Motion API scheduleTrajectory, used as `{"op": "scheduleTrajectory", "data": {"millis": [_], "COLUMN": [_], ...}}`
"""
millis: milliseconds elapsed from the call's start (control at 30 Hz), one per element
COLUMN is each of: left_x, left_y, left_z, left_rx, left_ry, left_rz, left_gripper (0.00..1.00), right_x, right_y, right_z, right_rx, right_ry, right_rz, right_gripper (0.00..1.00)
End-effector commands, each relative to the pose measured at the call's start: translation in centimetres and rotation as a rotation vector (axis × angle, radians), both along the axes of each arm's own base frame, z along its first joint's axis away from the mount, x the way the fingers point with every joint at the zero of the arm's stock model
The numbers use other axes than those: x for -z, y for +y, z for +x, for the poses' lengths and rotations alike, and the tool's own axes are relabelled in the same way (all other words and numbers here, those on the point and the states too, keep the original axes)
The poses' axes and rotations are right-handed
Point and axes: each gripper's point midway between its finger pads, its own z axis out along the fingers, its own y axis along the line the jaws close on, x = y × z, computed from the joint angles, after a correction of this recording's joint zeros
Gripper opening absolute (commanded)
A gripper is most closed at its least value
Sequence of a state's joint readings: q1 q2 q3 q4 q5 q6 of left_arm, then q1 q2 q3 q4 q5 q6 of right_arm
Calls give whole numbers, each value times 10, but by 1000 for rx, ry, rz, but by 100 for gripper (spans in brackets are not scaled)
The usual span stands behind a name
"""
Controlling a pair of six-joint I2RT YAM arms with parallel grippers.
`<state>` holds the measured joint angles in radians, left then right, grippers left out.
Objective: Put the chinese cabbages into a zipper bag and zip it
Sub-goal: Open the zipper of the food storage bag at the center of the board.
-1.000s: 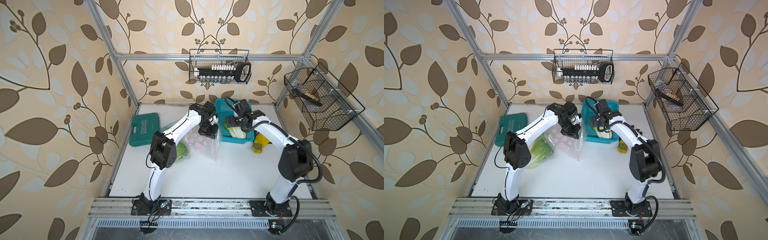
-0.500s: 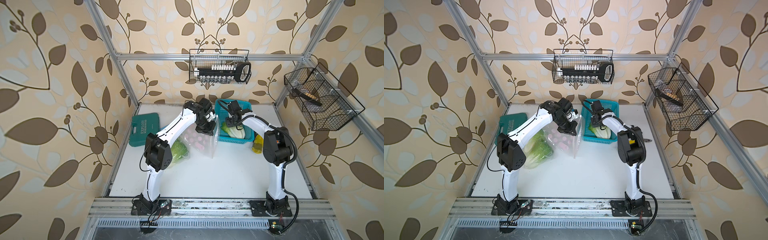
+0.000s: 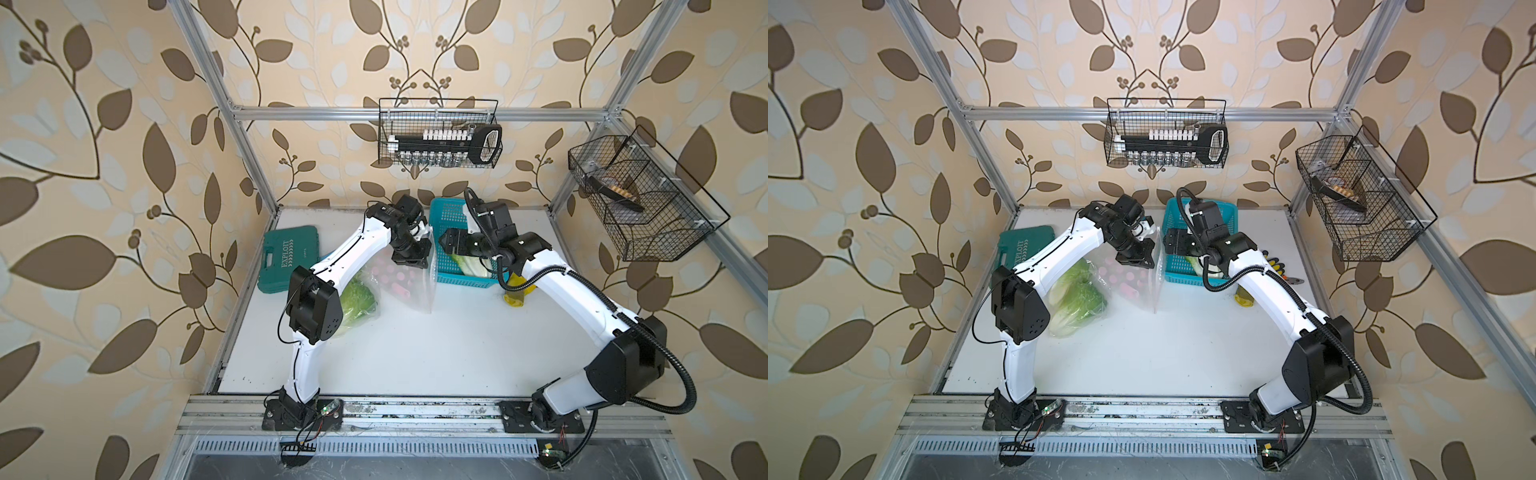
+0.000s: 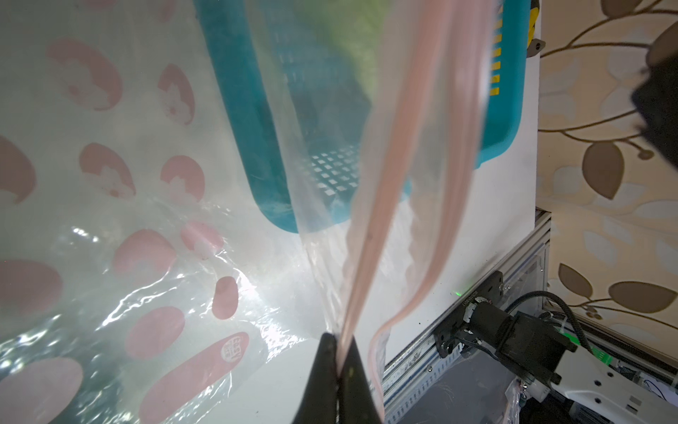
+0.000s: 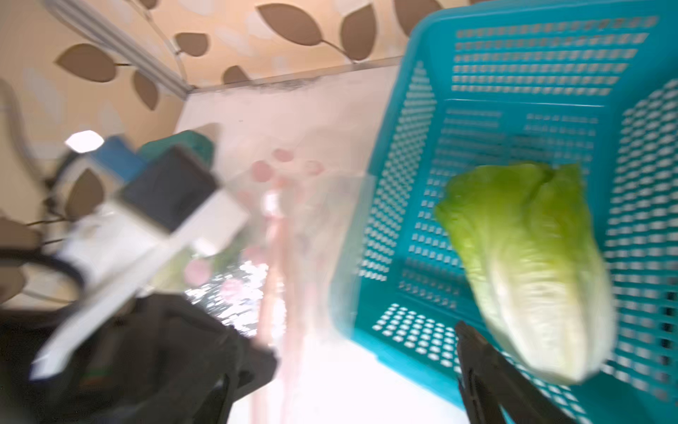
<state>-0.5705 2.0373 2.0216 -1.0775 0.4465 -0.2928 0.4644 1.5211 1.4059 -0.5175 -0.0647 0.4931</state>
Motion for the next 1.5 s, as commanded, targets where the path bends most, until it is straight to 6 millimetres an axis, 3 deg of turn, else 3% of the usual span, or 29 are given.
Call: {"op": "scheduleTrajectory", "data": {"millis": [0,200,300,433,467,533,633,767,833,1000,1133,1200,1267,1367,1467], "left_x": [-23,-35,-36,-37,-48,-57,-75,-114,-137,-195,-231,-231,-216,-164,-115], "left_y": [-7,-4,-2,3,4,13,26,36,38,44,46,44,43,47,38], "left_z": [-2,-3,-4,-3,0,4,6,-2,-7,-22,-41,-46,-42,-29,-27], "left_rx": [1,-8,-9,-6,-4,-5,-11,-17,-36,-82,-87,-74,-69,-71,-47], "left_ry": [-32,-60,-69,-82,-111,-134,-179,-249,-296,-424,-486,-497,-477,-387,-274], "left_rz": [-54,-62,-58,-34,-36,-11,19,3,-38,-122,-200,-191,-146,0,40], "left_gripper": [0,0,0,0,0,0,0,0,0,0,0,0,0,0,0], "right_x": [25,64,74,95,102,111,112,87,62,-2,-34,-36,-18,26,75], "right_y": [14,13,15,-12,-21,-33,-31,-4,28,94,142,150,150,132,99], "right_z": [-6,12,16,18,18,18,17,15,11,1,-12,-14,-13,-15,-25], "right_rx": [13,42,35,106,123,130,109,59,-14,-118,-267,-287,-269,-187,-116], "right_ry": [76,118,135,164,173,193,209,191,172,109,162,167,205,267,286], "right_rz": [40,-10,-17,-90,-104,-90,12,168,293,597,762,794,762,602,330], "right_gripper": [87,76,74,69,64,45,24,7,0,0,0,0,0,0,0]}}
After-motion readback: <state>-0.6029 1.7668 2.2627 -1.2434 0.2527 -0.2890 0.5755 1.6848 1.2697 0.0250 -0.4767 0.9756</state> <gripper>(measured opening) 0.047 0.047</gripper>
